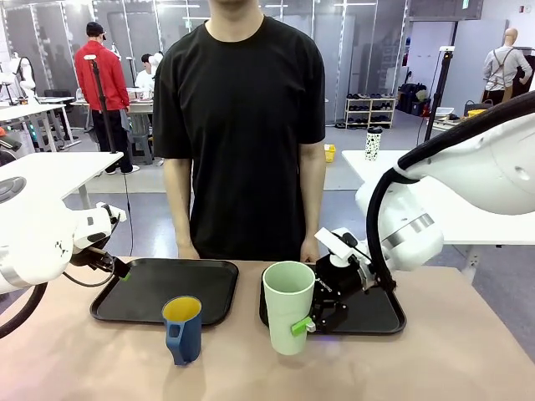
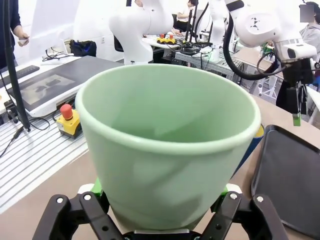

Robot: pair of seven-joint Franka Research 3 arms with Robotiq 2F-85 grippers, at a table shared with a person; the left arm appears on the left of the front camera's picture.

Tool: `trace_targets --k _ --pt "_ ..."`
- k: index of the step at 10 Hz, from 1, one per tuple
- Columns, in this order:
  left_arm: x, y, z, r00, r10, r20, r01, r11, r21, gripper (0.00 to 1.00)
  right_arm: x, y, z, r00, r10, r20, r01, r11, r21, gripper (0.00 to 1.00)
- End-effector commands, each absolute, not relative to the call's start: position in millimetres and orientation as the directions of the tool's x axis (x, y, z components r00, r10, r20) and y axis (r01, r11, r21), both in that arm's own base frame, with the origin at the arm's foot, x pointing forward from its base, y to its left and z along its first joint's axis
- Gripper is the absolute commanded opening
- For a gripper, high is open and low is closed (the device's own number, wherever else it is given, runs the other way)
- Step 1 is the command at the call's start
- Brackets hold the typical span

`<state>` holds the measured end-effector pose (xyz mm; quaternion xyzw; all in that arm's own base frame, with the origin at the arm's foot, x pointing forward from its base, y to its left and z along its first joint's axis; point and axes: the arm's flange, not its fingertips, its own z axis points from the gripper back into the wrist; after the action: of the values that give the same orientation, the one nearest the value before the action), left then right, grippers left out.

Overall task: Sort and store the cups by type.
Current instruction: Pick up the Reusable plastic cup, then place the picked Reusable plastic cup into the Flat Tray indicated by the person.

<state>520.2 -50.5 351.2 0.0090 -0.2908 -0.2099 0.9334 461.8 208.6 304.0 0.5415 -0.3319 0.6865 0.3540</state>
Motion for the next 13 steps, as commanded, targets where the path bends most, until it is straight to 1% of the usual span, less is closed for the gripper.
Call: trace_targets --k 1,2,3,4,13 --pt "520.1 -51.1 352.5 0.739 -0.404 0.539 0.391 0.909 0.145 1.00 460.0 211.9 305.6 -0.125 0.147 0.981 -0.866 -0.498 -0.036 0.52" --pt "520.1 -51.1 352.5 0.739 -0.404 0.539 0.391 0.909 0.145 1.00 462.5 212.4 304.5 -0.113 0.154 0.982 -0.878 -0.479 -0.025 0.52" --pt "520.1 -51.1 352.5 0.739 -0.404 0.539 0.391 0.909 0.145 1.00 467.1 208.2 298.2 -0.121 0.196 0.973 -0.894 -0.447 -0.021 0.52" --pt "520.1 -51.1 352.5 0.739 -0.404 0.539 0.391 0.909 0.145 1.00 462.0 208.7 306.8 -0.148 0.136 0.980 -0.856 -0.513 -0.059 0.52" --pt "520.1 -51.1 352.5 0.739 -0.404 0.539 0.391 0.909 0.145 1.00 462.0 208.7 306.8 -0.148 0.136 0.980 -0.856 -0.513 -0.059 0.52"
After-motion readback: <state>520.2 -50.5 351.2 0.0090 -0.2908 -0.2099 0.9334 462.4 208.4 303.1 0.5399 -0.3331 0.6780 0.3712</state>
